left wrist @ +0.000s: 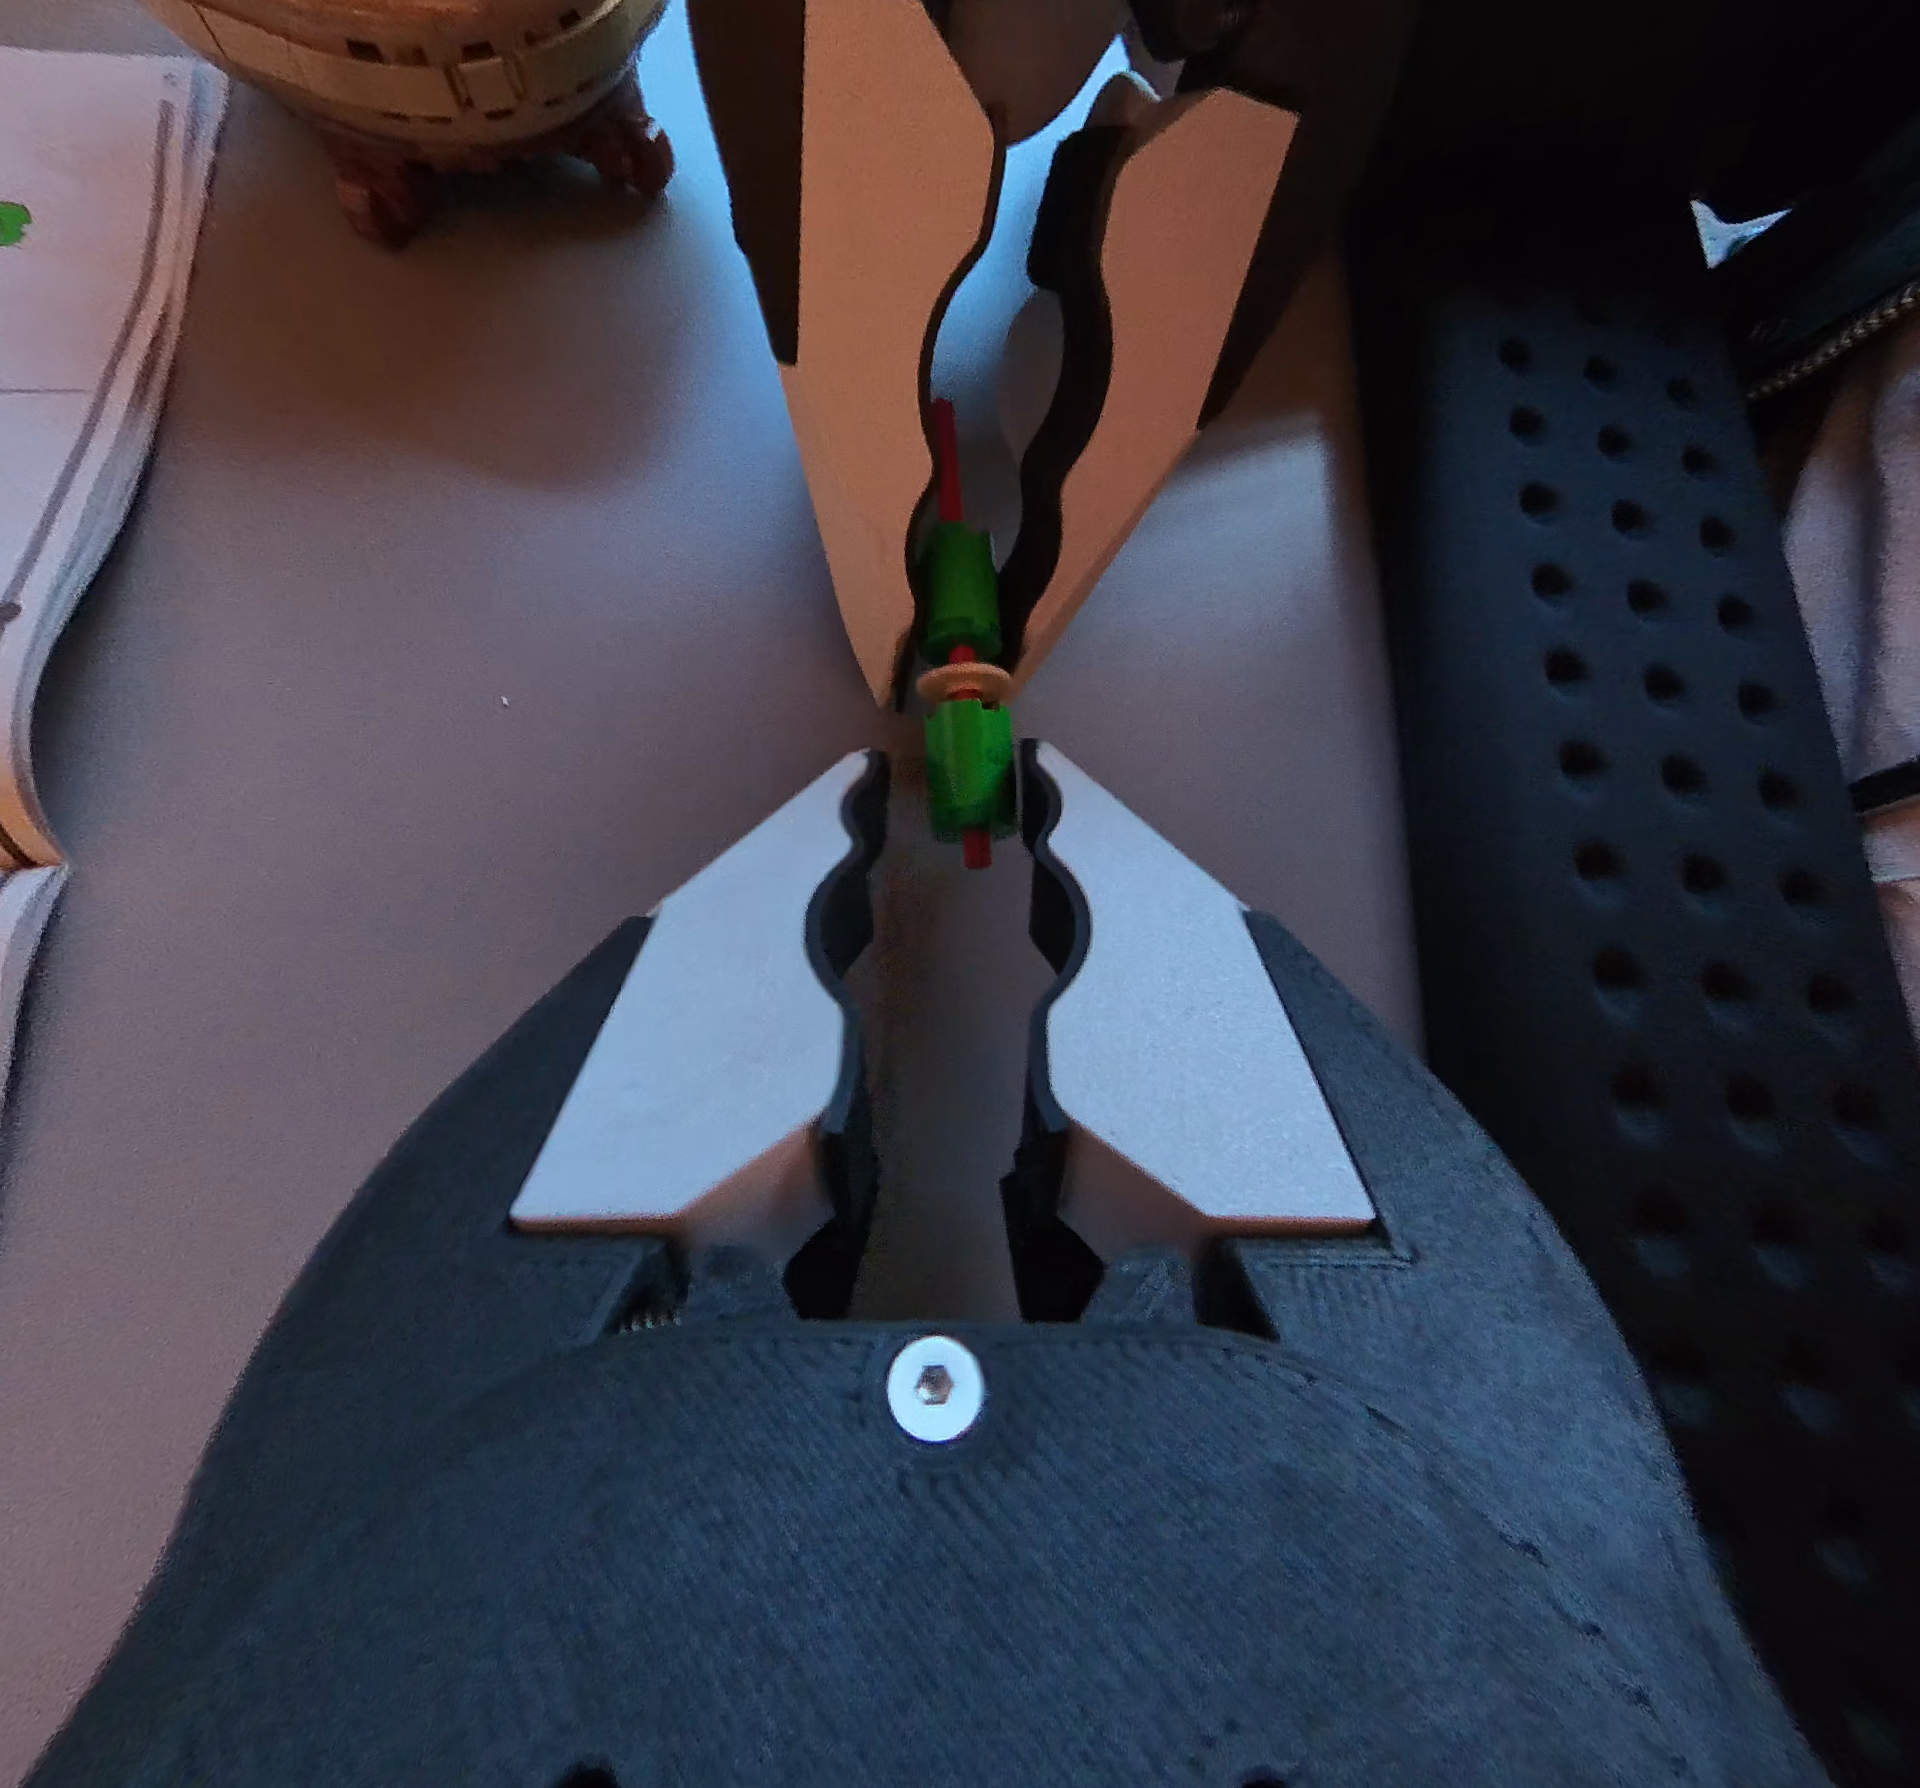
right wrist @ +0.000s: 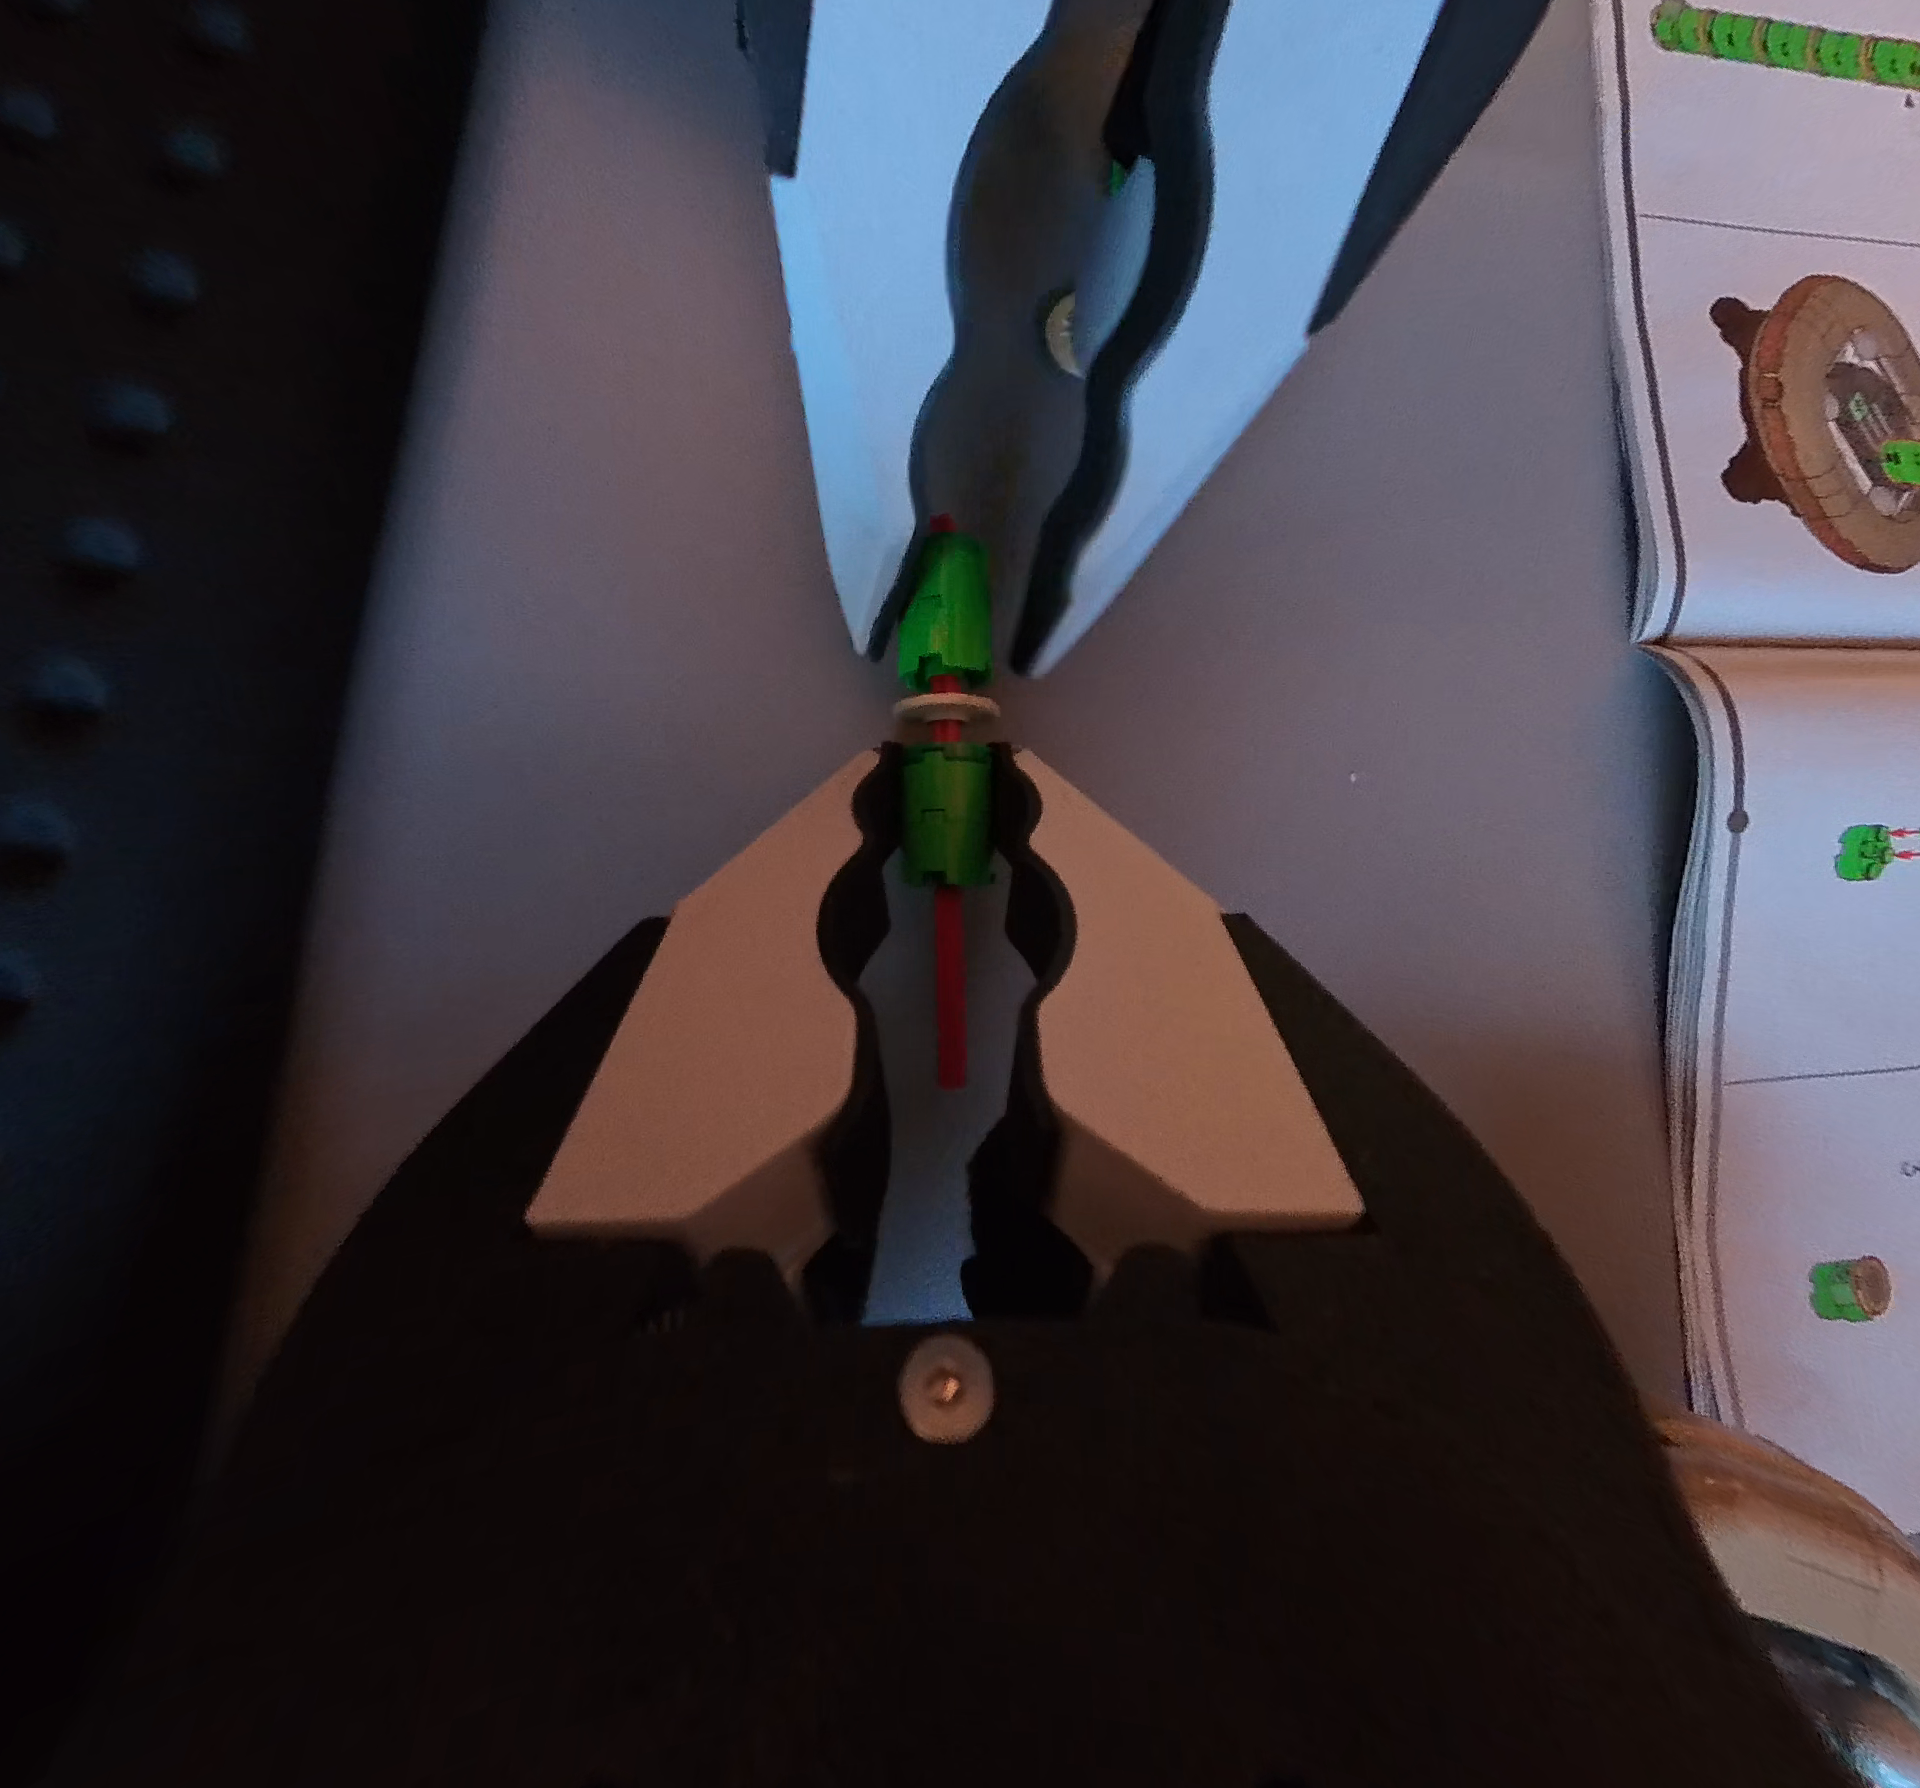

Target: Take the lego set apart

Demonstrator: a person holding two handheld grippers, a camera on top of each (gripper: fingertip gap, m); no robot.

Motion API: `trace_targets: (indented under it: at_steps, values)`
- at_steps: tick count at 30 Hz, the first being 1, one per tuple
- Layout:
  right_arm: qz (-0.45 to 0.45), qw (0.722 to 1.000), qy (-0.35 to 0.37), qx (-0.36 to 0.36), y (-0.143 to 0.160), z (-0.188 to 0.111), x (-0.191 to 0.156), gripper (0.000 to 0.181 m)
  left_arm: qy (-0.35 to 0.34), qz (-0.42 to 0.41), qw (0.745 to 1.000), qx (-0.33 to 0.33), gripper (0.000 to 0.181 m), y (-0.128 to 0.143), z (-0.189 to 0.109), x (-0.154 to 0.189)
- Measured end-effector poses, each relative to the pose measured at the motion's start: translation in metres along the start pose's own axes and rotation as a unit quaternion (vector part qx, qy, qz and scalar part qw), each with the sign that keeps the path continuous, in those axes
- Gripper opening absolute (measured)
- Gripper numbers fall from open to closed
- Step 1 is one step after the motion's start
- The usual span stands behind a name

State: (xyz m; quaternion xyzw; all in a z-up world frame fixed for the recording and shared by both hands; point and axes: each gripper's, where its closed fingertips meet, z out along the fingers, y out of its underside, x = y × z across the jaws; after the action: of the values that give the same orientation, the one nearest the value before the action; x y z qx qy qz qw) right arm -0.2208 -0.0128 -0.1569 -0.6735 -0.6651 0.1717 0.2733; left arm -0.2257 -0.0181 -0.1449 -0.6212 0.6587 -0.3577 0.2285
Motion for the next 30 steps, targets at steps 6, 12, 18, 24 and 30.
trace_targets:
  at_steps: [6, 12, 18, 24, 30]
  values:
    - [-0.001, 1.0, -0.003, 0.005, -0.001, 0.001, 0.0, 0.016, -0.007, 0.02, 1.0, -0.02, 0.016, 0.004, 0.011, 0.001]
    - [0.011, 1.0, -0.01, 0.018, -0.004, 0.003, 0.0, 0.018, -0.005, 0.016, 1.0, -0.019, 0.016, 0.002, 0.01, 0.001]
    - [-0.005, 1.0, 0.005, 0.009, -0.006, 0.004, 0.002, 0.016, -0.009, 0.016, 1.0, -0.025, 0.016, 0.004, 0.01, 0.0]
    - [-0.005, 1.0, 0.001, 0.013, -0.005, 0.003, 0.0, 0.016, -0.014, 0.024, 0.999, -0.034, 0.015, 0.003, 0.012, 0.001]
    - [0.015, 1.0, -0.002, 0.017, -0.005, 0.004, -0.001, 0.016, -0.015, 0.022, 0.999, -0.045, 0.015, 0.004, 0.011, 0.002]
